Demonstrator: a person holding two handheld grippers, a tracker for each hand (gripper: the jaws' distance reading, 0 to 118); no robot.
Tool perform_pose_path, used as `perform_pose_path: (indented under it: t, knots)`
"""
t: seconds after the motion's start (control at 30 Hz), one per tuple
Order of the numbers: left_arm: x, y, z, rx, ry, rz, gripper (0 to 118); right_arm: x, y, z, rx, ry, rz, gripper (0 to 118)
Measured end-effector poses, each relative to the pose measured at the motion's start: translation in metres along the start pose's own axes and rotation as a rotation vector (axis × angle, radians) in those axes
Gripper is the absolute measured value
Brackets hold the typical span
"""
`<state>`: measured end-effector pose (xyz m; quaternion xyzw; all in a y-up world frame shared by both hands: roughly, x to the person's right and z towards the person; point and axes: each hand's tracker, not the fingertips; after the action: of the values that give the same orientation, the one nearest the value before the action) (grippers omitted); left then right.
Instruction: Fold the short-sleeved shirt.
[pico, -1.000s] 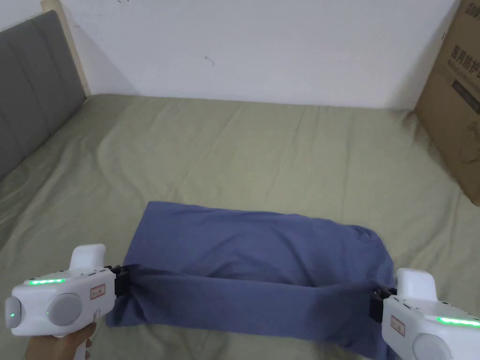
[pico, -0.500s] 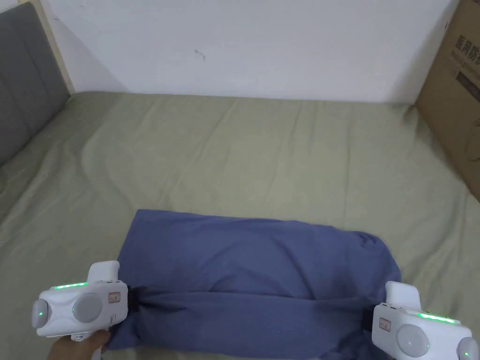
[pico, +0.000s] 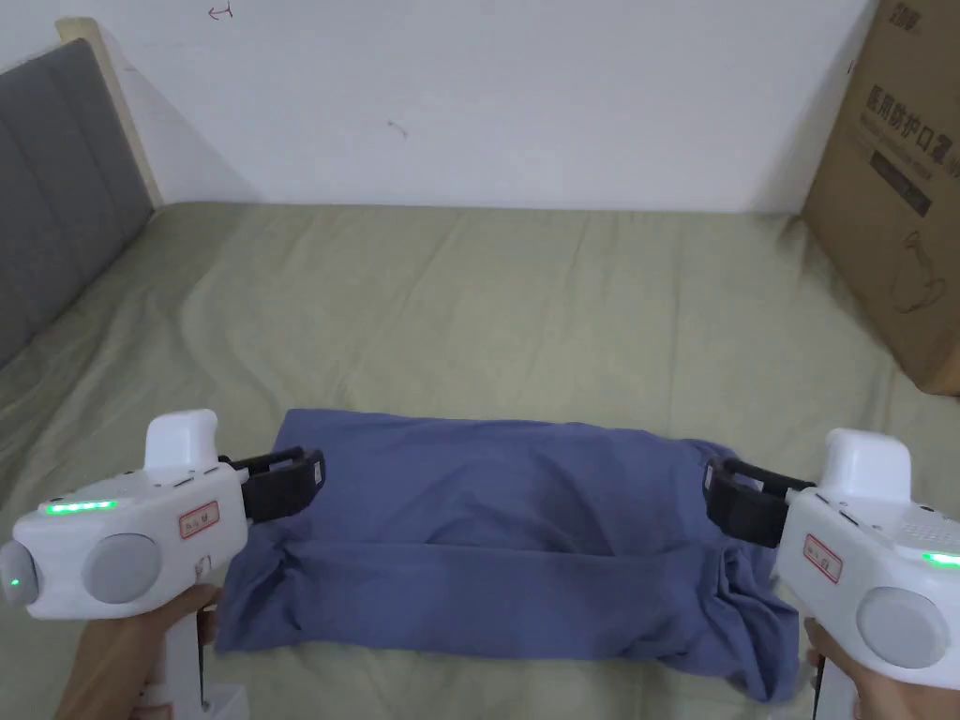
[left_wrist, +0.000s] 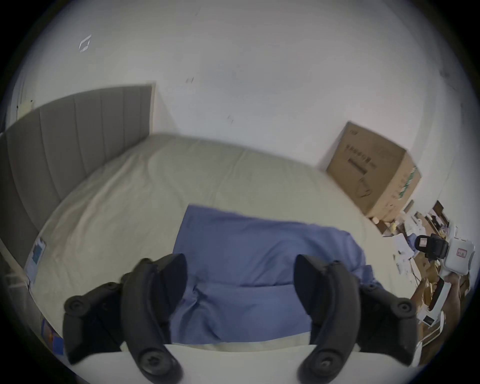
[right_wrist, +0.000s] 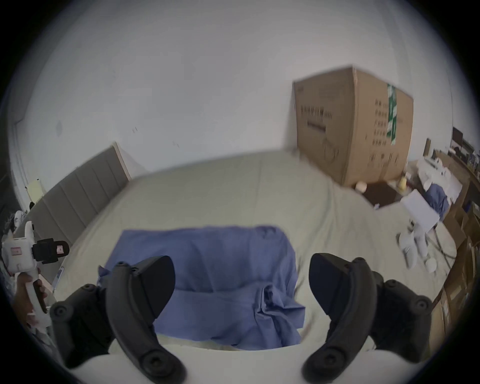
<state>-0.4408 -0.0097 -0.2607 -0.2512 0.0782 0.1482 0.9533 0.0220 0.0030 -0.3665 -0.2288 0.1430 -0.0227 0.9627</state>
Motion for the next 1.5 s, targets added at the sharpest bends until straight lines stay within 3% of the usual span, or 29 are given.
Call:
perform_pose_path:
  t: [0.07, 0.2, 0.23, 0.3, 0.33, 0.37, 0.4, 0.43, 0.7, 1.03, 1.1, 1.13, 1.17, 1.2, 1.5]
  knots:
    - [0.012, 0.004, 0.022, 0.03, -0.007, -0.051, 104, -0.007, 0.005, 0.025, 0.059, -0.003, 0.032, 113]
    - [0.033, -0.001, 0.061, 0.112, -0.013, -0.106, 104, -0.021, 0.004, 0.064, 0.152, -0.018, 0.098, 114]
    - [0.036, -0.006, 0.067, 0.15, -0.001, -0.115, 104, -0.024, 0.003, 0.071, 0.175, -0.026, 0.112, 112]
    - [0.039, -0.019, 0.075, 0.218, 0.042, -0.144, 96, -0.032, -0.003, 0.084, 0.23, -0.042, 0.144, 95]
    - [0.042, -0.023, 0.079, 0.228, 0.052, -0.151, 81, -0.034, -0.005, 0.088, 0.238, -0.054, 0.154, 77]
    - [0.045, -0.029, 0.084, 0.237, 0.053, -0.154, 40, -0.037, -0.008, 0.092, 0.245, -0.058, 0.16, 43]
    - [0.045, -0.033, 0.085, 0.242, 0.044, -0.144, 5, -0.039, -0.009, 0.095, 0.264, -0.065, 0.166, 18]
    - [0.046, -0.036, 0.085, 0.241, 0.036, -0.131, 0, -0.039, -0.011, 0.094, 0.255, -0.062, 0.168, 1]
    - [0.043, -0.045, 0.078, 0.182, 0.055, -0.141, 0, -0.038, -0.014, 0.092, 0.239, -0.056, 0.143, 0]
    - [-0.027, -0.066, 0.009, -0.194, 0.15, 0.051, 2, -0.028, -0.02, 0.067, 0.164, -0.051, 0.113, 0]
    - [-0.043, -0.073, -0.011, -0.27, 0.178, 0.116, 21, -0.026, -0.023, 0.058, 0.13, -0.048, 0.113, 0]
    - [-0.049, -0.077, -0.019, -0.293, 0.198, 0.13, 42, -0.025, -0.024, 0.055, 0.121, -0.049, 0.112, 0]
    - [-0.055, -0.081, -0.03, -0.333, 0.222, 0.137, 74, -0.025, -0.026, 0.05, 0.108, -0.051, 0.111, 0]
    - [-0.059, -0.086, -0.039, -0.37, 0.245, 0.139, 90, -0.024, -0.028, 0.046, 0.096, -0.053, 0.108, 0]
    - [-0.074, -0.106, -0.09, -0.471, 0.291, 0.072, 91, -0.011, -0.041, 0.016, -0.002, -0.061, 0.07, 0]
